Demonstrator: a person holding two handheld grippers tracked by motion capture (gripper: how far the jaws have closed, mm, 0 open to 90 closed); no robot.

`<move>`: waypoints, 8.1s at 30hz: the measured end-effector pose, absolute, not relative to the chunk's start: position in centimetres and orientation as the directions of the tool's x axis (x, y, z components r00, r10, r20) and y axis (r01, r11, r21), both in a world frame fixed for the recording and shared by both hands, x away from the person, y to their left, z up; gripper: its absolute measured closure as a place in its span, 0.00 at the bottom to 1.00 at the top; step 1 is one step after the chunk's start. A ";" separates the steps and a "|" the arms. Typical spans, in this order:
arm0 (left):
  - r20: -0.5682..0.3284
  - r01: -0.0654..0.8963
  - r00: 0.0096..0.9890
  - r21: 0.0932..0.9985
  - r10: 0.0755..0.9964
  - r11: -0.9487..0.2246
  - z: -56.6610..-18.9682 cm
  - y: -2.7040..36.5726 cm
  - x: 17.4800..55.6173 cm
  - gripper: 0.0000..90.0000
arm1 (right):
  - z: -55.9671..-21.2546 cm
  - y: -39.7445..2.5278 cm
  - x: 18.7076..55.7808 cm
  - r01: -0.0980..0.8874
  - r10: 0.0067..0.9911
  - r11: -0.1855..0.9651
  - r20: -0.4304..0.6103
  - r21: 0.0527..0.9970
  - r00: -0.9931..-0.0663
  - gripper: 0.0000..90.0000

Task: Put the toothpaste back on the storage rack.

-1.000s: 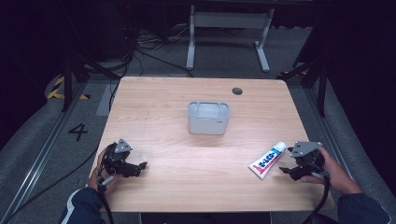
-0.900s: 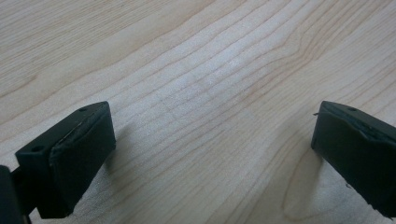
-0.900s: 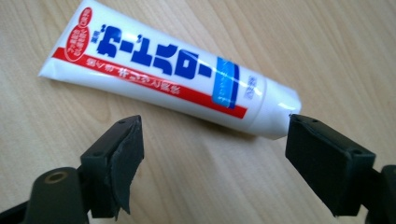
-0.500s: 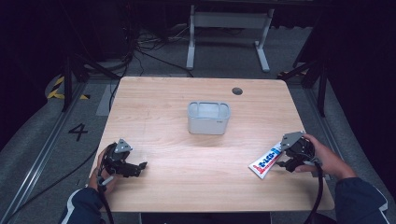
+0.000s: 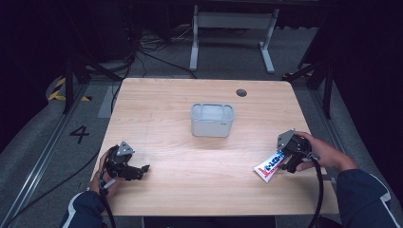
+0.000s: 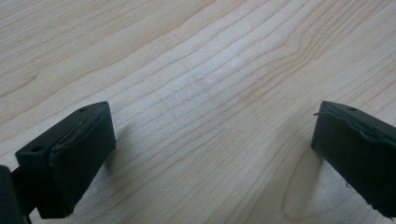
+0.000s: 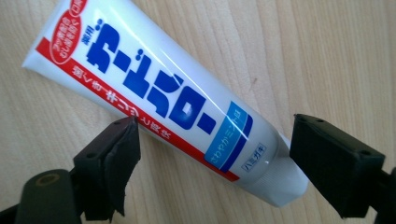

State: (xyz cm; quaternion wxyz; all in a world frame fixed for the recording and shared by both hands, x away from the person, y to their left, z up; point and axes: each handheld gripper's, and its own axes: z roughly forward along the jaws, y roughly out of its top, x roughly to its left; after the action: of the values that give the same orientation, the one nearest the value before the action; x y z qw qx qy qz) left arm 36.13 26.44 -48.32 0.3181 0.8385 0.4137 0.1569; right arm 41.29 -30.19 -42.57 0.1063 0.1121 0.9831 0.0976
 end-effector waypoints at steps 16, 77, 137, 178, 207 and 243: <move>0.000 0.594 0.608 0.663 0.794 -0.455 -48.3 26.4 36.1 0.00 | -43.3 -27.0 40.8 0.138 0.162 0.968 -0.098 0.211 -0.982 0.34; -0.002 0.595 0.609 0.662 0.793 -0.456 -48.3 26.5 36.1 0.00 | -42.1 -31.2 40.0 0.254 0.373 0.771 -0.091 0.584 -0.923 0.69; 0.005 0.590 0.614 0.661 0.789 -0.463 -48.3 26.5 36.1 0.00 | -39.9 -33.4 38.8 0.290 0.590 0.468 -0.051 0.835 -0.806 0.71; -0.004 0.595 0.612 0.662 0.791 -0.457 -48.3 26.5 36.1 0.00 | -33.3 -26.1 41.7 0.131 0.604 0.337 -0.107 0.932 -0.790 0.71; -0.003 0.594 0.612 0.661 0.791 -0.458 -48.3 26.5 36.1 0.00 | -31.3 -20.6 44.2 0.104 0.560 0.352 -0.120 0.930 -0.820 0.71; -0.003 0.594 0.617 0.659 0.787 -0.462 -48.3 26.5 36.2 0.00 | -31.9 -13.7 49.1 0.111 0.525 0.329 -0.084 0.938 -0.847 0.71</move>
State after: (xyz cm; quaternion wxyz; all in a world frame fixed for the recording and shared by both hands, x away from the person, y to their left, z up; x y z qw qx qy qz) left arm 36.15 26.46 -48.26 0.3170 0.8413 0.4104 0.1527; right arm 49.14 -13.67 -31.90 0.1904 0.2005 0.7927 0.5433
